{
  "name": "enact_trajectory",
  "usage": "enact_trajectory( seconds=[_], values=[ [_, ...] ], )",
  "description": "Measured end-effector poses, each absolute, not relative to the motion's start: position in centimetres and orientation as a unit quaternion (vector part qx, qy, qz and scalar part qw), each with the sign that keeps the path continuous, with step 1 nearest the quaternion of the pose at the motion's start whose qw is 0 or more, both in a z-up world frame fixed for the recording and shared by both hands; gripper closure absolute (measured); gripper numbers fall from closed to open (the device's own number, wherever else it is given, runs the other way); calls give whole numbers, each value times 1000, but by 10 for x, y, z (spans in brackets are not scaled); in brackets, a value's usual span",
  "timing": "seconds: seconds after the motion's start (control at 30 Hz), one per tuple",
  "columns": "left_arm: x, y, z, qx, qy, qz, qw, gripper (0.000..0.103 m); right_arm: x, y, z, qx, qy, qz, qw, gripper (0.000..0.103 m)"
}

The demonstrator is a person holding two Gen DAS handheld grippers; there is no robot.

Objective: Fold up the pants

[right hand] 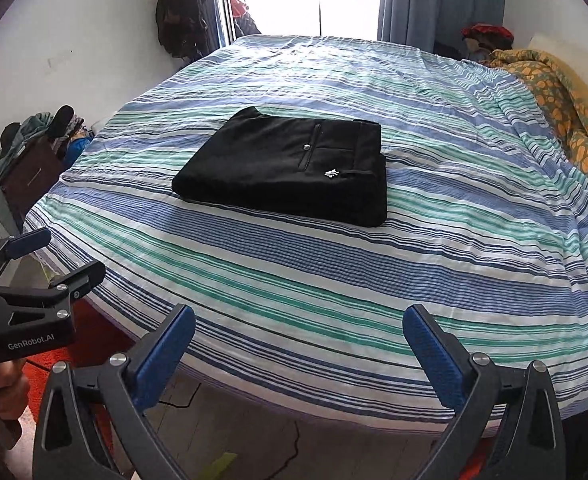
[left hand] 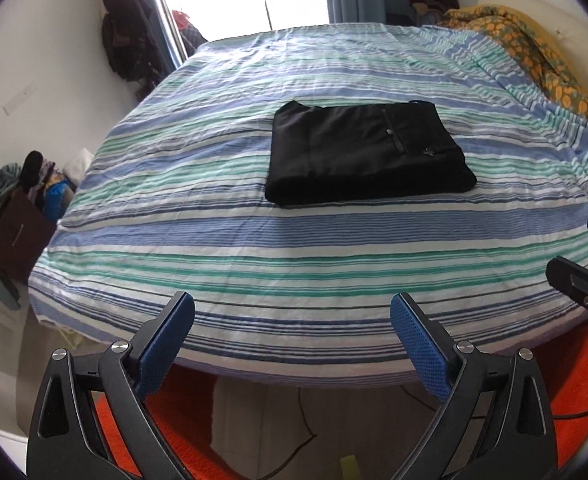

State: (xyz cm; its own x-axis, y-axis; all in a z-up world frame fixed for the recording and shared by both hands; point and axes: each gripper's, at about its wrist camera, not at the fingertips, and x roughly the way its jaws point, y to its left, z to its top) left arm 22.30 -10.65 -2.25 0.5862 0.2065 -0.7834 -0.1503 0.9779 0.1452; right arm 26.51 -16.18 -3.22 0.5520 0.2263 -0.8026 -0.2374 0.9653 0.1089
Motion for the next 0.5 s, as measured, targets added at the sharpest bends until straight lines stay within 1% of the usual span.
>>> enact_trajectory(
  seconds=[0.2, 0.5],
  values=[
    [203, -94, -6, 8, 451, 99, 887, 4, 245, -157, -7, 3, 459, 144, 876, 0],
    [184, -97, 0, 11, 463, 97, 881, 4, 222, -149, -3, -5, 469, 147, 871, 0]
  ],
)
